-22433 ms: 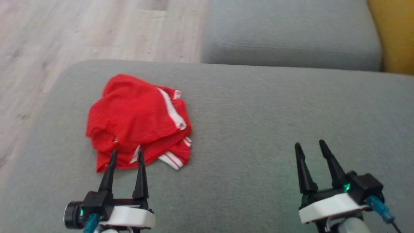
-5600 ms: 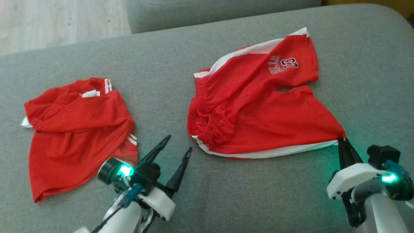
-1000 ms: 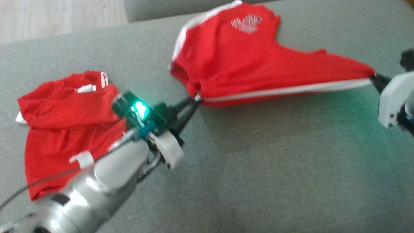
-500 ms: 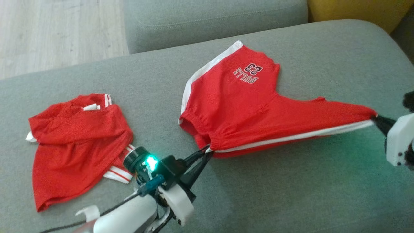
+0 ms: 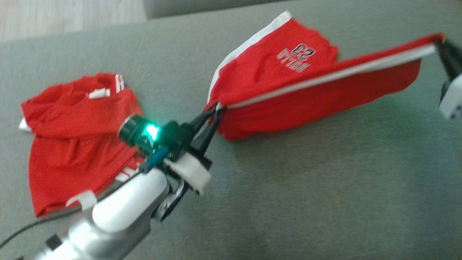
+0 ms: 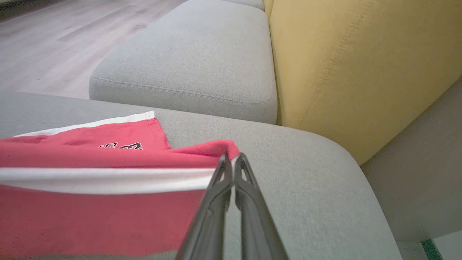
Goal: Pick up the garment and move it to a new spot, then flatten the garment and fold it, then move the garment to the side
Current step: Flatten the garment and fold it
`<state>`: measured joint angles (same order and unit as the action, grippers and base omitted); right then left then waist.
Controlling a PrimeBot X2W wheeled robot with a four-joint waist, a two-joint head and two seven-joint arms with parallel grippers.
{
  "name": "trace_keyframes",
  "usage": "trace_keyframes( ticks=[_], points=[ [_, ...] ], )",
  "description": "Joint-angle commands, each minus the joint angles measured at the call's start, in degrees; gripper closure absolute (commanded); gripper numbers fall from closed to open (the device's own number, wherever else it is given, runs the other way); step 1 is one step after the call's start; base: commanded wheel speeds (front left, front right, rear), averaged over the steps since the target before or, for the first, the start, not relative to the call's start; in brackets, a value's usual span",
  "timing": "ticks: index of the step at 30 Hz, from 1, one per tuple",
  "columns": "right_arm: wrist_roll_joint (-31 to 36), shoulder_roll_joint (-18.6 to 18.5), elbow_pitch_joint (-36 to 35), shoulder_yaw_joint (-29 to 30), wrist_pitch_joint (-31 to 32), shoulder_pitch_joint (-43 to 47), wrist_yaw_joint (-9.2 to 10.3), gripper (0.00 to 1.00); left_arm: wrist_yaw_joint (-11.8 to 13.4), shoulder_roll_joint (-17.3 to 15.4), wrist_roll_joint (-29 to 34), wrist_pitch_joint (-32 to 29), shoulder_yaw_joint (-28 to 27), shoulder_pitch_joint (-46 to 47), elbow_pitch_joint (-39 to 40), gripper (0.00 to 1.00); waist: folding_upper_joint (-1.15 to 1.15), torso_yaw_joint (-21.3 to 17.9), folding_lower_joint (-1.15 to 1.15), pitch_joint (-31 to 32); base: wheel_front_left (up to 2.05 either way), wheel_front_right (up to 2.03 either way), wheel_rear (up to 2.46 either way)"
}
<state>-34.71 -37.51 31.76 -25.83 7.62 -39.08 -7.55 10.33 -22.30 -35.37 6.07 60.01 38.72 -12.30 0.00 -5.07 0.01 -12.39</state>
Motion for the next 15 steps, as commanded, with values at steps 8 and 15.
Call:
trace_keyframes(
  ticks=[8, 15],
  points=[
    [6.85, 2.51, 5.11, 3.40, 0.77, -10.33, 0.06, 1.00, 0.35, 2.40, 0.50, -0.05, -3.39, 8.18, -4.33, 1.00, 0.00, 7.56, -0.01, -8.30, 0.00, 0.00, 0.00],
    [10.43, 4.17, 12.16, 1.41, -0.02, -18.41, 0.06, 1.00, -1.00, 6.30, 1.05, 1.00, -2.64, 11.76, -9.15, 1.00, 0.00, 11.72, -0.01, -12.09, 0.00, 0.00, 0.00]
  ],
)
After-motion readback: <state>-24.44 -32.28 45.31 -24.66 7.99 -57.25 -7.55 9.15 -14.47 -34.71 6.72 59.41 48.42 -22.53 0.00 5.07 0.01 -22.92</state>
